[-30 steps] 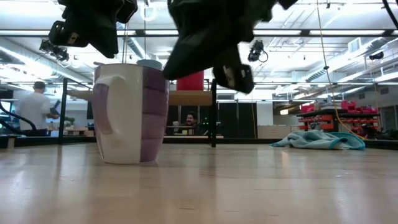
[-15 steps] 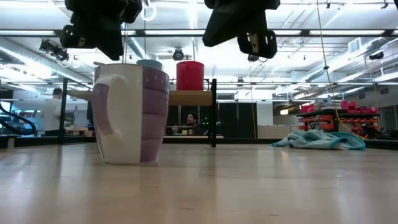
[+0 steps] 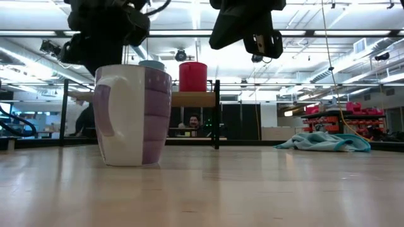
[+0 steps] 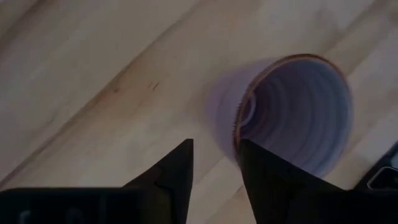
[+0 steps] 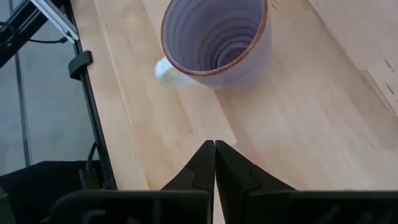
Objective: Stack small to large cups/mugs on shelf
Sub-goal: Put the purple cup on the shelf
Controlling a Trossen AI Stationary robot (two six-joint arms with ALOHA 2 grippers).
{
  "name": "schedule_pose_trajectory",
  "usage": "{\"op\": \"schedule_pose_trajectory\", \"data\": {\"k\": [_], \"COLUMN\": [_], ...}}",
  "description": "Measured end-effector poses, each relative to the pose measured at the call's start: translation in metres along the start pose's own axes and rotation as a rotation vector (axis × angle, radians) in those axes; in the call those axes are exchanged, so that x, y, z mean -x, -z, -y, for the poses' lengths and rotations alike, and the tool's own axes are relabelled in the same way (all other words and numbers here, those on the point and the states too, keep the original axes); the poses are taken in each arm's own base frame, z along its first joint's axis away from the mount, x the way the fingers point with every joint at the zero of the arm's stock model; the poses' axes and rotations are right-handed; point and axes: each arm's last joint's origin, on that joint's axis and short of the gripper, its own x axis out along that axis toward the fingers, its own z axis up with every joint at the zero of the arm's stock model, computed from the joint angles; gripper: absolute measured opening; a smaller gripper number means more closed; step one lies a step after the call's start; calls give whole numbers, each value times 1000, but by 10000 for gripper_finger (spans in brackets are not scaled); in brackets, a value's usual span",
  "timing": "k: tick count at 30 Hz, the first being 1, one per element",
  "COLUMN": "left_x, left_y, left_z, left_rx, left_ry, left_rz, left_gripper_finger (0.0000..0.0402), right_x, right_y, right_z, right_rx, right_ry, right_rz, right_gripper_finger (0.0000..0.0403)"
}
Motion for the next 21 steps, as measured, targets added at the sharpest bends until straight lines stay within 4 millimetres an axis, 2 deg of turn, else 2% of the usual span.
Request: {"op": "schedule_pose_trajectory", "data": {"k": [10, 21], "left_x": [-6, -23], "left_y": [-2, -3], "left_z": [5, 10], "left_rx": [2, -18], "left_ry": [23, 28], "left_rz": [10, -18], "left_gripper_finger": [153, 137], "right_x": [0, 0], "right_y": [0, 0], "right_z": [0, 1], "right_rx": [0, -11], "right_ry": [4, 18], "right_rz": [-4, 9], "right_gripper_finger": [19, 19]}}
